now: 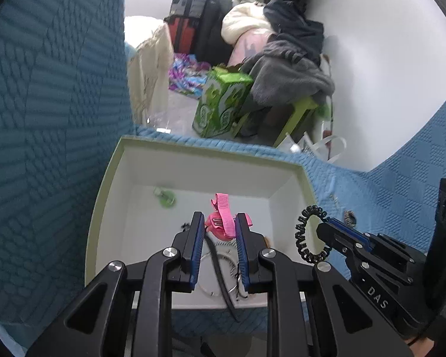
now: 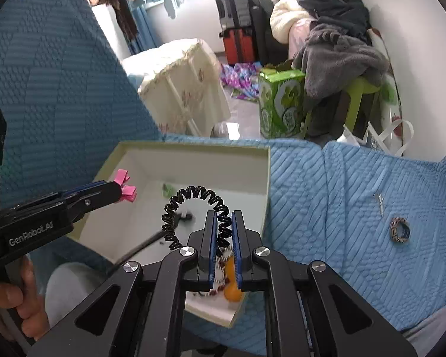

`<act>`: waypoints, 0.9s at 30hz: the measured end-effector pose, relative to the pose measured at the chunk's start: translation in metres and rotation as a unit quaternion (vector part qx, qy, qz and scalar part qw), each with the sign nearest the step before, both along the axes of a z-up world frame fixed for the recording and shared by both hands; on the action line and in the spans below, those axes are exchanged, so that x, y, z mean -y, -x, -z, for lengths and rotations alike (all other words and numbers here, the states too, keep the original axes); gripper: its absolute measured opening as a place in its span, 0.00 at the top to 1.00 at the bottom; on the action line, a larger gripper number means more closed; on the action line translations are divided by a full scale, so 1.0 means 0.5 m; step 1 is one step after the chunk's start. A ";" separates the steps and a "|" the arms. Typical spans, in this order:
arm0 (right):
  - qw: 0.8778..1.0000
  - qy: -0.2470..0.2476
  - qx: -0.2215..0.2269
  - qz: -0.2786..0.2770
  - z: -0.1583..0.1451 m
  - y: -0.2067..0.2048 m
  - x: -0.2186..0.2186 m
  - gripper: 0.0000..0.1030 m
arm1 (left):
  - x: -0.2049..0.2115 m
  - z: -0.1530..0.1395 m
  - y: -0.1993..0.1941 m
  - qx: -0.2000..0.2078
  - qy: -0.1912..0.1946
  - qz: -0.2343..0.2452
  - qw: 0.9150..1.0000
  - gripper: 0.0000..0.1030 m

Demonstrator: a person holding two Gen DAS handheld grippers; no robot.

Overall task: Organize jewelry
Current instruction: 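Lower both items into the box and open both tools, then move both tools to the patterned ring and small silver key charm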

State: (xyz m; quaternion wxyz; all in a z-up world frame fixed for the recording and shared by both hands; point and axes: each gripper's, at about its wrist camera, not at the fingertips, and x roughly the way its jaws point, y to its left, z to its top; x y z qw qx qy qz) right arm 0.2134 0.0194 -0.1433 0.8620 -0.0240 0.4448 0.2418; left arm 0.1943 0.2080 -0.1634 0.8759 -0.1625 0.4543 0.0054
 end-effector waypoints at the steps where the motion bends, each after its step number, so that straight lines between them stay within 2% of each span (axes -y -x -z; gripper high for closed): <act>1: 1.000 0.001 -0.003 -0.002 0.004 0.003 -0.001 0.92 | -0.003 0.006 -0.001 -0.006 0.003 0.000 1.000 0.80; 8: 1.000 -0.010 -0.020 -0.015 0.007 0.008 0.002 0.89 | 0.007 0.022 0.003 -0.019 0.005 -0.001 1.000 0.79; 10: 0.999 -0.023 -0.020 -0.022 -0.005 0.008 0.008 0.72 | 0.008 0.016 0.004 -0.023 0.009 -0.002 1.000 0.79; 14: 0.999 -0.043 -0.003 -0.026 -0.046 0.004 0.022 0.70 | 0.013 -0.013 0.000 -0.017 -0.002 -0.010 1.000 0.78; 15: 0.998 -0.047 -0.001 -0.028 -0.056 0.001 0.025 0.70 | 0.015 -0.024 -0.002 -0.017 -0.004 -0.014 1.000 0.68; 16: 0.998 -0.049 0.003 -0.030 -0.068 -0.002 0.031 0.70 | 0.015 -0.033 -0.007 -0.014 -0.004 -0.017 1.000 0.50; 18: 0.998 -0.050 0.012 -0.029 -0.087 -0.010 0.041 0.66 | 0.021 -0.056 -0.007 0.001 -0.005 -0.023 1.000 0.30; 19: 0.998 -0.055 0.019 -0.028 -0.101 -0.013 0.051 0.56 | 0.024 -0.065 -0.006 0.007 -0.007 -0.025 1.000 0.28; 21: 0.997 -0.065 0.032 -0.022 -0.123 -0.019 0.073 0.45 | 0.035 -0.087 -0.006 0.020 -0.011 -0.024 0.999 0.28; 27: 0.994 -0.082 0.069 0.000 -0.181 -0.037 0.160 0.44 | 0.092 -0.141 -0.020 0.065 -0.014 -0.014 0.998 0.28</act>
